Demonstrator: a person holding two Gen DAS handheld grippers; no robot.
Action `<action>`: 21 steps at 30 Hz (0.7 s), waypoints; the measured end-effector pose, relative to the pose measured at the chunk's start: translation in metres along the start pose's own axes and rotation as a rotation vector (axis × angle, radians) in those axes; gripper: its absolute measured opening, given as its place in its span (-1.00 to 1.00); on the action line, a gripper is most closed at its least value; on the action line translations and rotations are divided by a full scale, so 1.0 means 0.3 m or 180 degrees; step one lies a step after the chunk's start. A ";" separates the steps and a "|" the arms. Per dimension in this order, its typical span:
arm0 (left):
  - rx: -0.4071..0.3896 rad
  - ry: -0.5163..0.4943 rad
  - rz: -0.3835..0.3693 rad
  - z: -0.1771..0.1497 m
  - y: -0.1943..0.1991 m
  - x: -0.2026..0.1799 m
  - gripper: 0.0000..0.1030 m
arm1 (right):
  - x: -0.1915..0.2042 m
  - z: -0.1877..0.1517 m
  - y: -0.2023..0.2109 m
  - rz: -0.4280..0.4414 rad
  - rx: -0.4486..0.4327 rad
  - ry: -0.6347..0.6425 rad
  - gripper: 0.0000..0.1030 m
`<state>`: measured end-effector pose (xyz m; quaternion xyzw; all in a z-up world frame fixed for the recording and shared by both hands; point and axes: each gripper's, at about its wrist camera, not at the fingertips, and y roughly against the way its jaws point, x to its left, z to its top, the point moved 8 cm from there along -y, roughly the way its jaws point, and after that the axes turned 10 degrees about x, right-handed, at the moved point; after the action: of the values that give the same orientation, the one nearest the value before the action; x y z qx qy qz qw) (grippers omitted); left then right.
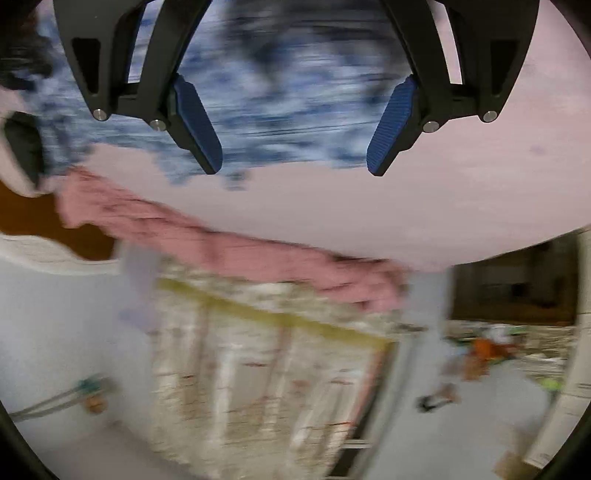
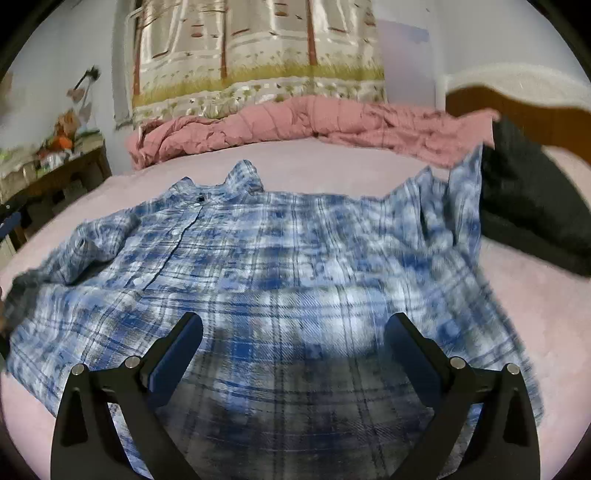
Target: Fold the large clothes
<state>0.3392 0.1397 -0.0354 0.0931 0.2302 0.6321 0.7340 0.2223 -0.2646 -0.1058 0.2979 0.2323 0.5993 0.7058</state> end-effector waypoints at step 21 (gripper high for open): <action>0.0656 0.2002 -0.0007 -0.187 -0.095 0.439 0.29 | 1.245 0.191 -0.062 0.1801 0.0826 0.1581 0.13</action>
<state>0.3515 0.2537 -0.1257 -0.0332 0.5084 0.6025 0.6144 0.3396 0.0929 -0.0671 0.2828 0.3785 0.7895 0.3917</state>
